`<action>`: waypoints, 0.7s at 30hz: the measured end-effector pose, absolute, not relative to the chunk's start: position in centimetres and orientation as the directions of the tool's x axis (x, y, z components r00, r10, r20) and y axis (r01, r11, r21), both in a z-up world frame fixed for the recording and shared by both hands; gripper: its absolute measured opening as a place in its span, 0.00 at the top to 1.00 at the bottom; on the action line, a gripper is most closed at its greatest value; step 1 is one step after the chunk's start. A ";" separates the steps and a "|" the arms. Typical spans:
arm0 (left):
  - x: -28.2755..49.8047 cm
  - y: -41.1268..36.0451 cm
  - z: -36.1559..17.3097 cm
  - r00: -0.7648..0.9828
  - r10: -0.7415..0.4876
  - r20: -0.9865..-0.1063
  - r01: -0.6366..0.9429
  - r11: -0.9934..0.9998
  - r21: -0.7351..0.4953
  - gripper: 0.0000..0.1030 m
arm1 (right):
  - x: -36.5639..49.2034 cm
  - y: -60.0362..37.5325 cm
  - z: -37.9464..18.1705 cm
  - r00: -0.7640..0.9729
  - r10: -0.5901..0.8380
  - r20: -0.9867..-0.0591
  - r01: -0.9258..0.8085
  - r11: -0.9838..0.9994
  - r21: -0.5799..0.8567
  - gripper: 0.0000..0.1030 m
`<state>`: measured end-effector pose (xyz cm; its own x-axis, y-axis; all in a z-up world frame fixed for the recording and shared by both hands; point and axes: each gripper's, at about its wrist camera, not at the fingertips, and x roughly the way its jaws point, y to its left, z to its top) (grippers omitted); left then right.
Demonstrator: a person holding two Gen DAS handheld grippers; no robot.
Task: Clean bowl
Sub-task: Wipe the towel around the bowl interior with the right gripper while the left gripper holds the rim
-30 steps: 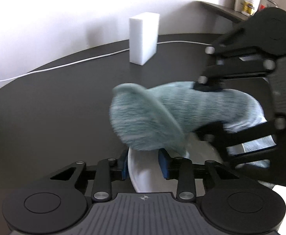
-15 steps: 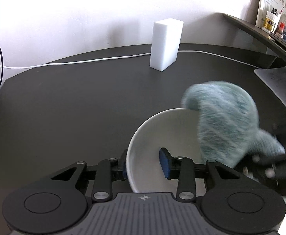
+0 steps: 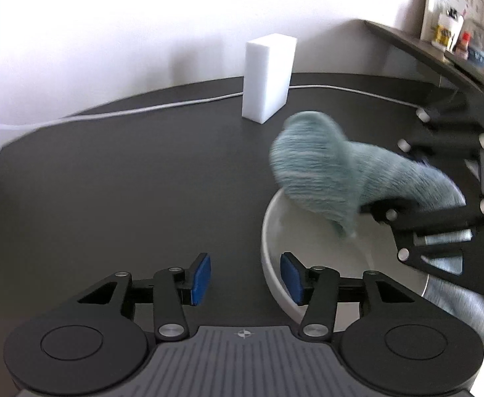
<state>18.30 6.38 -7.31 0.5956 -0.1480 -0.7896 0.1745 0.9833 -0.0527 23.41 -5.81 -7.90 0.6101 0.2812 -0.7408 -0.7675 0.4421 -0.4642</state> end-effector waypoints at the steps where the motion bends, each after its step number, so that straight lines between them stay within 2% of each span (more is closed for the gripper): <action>1: 18.4 6.3 -7.4 0.594 -0.152 -0.790 0.178 0.983 -0.055 0.62 | 23.3 -5.4 -7.8 0.606 0.291 -0.741 -0.783 0.383 -0.490 0.74; 3: 18.5 6.2 -7.5 0.591 -0.159 -0.791 0.185 0.981 -0.059 0.76 | 23.1 -4.5 -7.7 0.594 0.312 -0.741 -0.804 0.261 -0.535 0.74; 4: 18.5 6.1 -7.6 0.589 -0.163 -0.792 0.188 0.980 -0.062 0.78 | 23.2 -3.9 -7.4 0.591 0.322 -0.739 -0.807 0.234 -0.543 0.74; 7: 18.7 5.9 -7.8 0.584 -0.174 -0.793 0.198 0.978 -0.068 0.77 | 24.3 -2.6 -7.2 0.562 0.322 -0.762 -0.826 0.271 -0.495 0.74; 12: 18.4 5.8 -7.9 0.596 -0.161 -0.787 0.174 0.982 -0.069 0.74 | 26.6 -3.3 -7.3 0.505 0.307 -0.807 -0.811 0.489 -0.322 0.73; 15: 18.2 5.6 -7.8 0.604 -0.143 -0.784 0.167 0.985 -0.051 0.72 | 27.4 -5.9 -6.9 0.468 0.287 -0.836 -0.697 0.702 -0.149 0.73; 17: 18.5 5.5 -7.8 0.607 -0.139 -0.782 0.165 0.985 -0.047 0.72 | 27.0 -8.5 -7.0 0.414 0.325 -0.850 -0.583 0.812 0.027 0.72; 21: 18.5 5.4 -7.8 0.614 -0.124 -0.779 0.160 0.987 -0.030 0.72 | 24.9 -12.1 -7.9 0.333 0.468 -0.818 -0.379 0.861 0.338 0.70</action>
<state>18.49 5.40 -7.79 0.6143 -0.1236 -0.7793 0.1604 0.9866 -0.0301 24.88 -12.09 -7.92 0.3333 0.4682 -0.8184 -0.3793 0.8612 0.3382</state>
